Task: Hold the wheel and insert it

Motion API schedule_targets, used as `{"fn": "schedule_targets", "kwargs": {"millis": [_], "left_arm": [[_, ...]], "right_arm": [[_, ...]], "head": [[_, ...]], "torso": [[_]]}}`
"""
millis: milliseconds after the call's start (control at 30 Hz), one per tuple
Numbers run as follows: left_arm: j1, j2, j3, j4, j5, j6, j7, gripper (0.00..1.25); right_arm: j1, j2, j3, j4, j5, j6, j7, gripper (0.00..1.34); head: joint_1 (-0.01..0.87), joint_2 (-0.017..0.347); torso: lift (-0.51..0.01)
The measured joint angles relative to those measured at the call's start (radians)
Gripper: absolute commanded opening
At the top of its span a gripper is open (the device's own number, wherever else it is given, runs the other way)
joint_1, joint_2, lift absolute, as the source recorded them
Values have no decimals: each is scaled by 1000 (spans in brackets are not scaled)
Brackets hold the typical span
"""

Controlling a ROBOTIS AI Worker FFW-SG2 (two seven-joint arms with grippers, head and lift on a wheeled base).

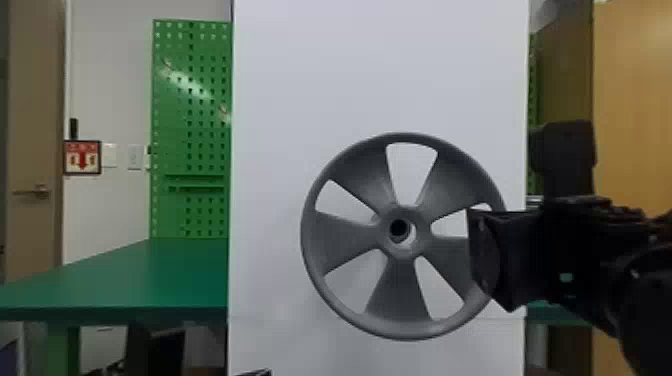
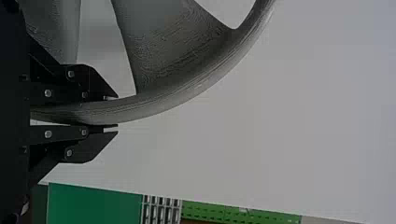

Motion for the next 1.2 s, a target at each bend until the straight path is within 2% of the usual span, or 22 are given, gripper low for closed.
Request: {"fn": "schedule_targets", "kwargs": {"millis": [467, 1200], "left_arm": [[0, 0, -1, 0, 0, 0, 0, 746], [-2, 0, 0, 2, 2, 0, 0, 746]], "right_arm": [[0, 6, 10, 12, -4, -21, 0, 203], [1, 1, 10, 19, -2, -34, 0, 203]], "head": [[0, 6], [0, 6]], "torso": [[-496], [-496]]}}
